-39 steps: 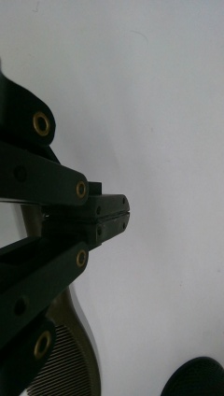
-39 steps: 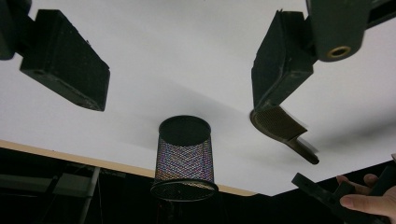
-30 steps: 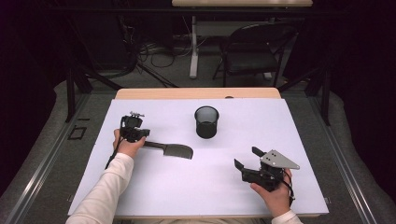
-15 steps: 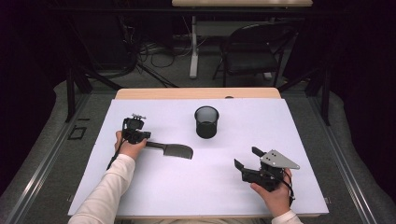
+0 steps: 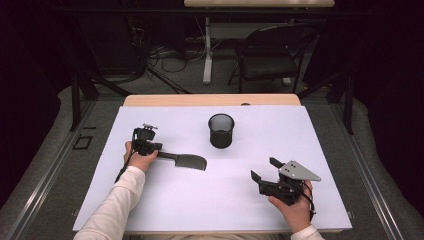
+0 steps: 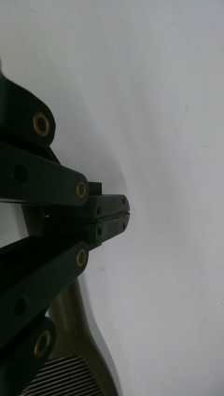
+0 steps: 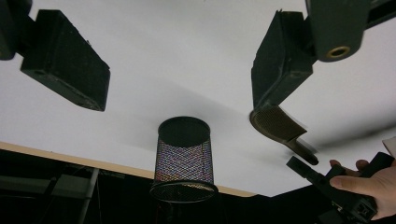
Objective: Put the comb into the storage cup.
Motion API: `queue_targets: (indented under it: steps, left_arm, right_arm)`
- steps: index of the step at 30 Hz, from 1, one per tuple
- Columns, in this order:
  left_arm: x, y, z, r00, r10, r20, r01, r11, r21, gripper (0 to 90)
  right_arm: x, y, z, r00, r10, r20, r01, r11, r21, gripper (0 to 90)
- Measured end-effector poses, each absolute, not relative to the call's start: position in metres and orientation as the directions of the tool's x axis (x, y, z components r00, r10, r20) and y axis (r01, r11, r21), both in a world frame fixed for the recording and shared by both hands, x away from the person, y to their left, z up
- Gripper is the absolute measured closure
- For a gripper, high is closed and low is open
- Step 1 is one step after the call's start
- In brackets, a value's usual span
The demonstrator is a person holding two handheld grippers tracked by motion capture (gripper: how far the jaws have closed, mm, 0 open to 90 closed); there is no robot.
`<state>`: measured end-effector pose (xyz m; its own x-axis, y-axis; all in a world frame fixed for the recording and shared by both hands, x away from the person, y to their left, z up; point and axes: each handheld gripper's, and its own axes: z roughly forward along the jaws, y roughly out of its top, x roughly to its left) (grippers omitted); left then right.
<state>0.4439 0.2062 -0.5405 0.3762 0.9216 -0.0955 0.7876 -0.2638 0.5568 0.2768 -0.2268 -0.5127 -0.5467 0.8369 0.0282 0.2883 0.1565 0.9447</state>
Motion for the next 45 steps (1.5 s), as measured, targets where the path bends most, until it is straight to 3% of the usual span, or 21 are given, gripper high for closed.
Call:
queue_targets:
  steps: [45]
  left_arm:
    - [0.410, 0.222, -0.546, 0.429, 0.892, -0.140, 0.778, -0.286, 0.560, 90.0]
  right_arm:
    - [0.277, -0.226, -0.513, -0.548, 0.836, 0.037, 0.294, 0.151, 0.944, 20.0]
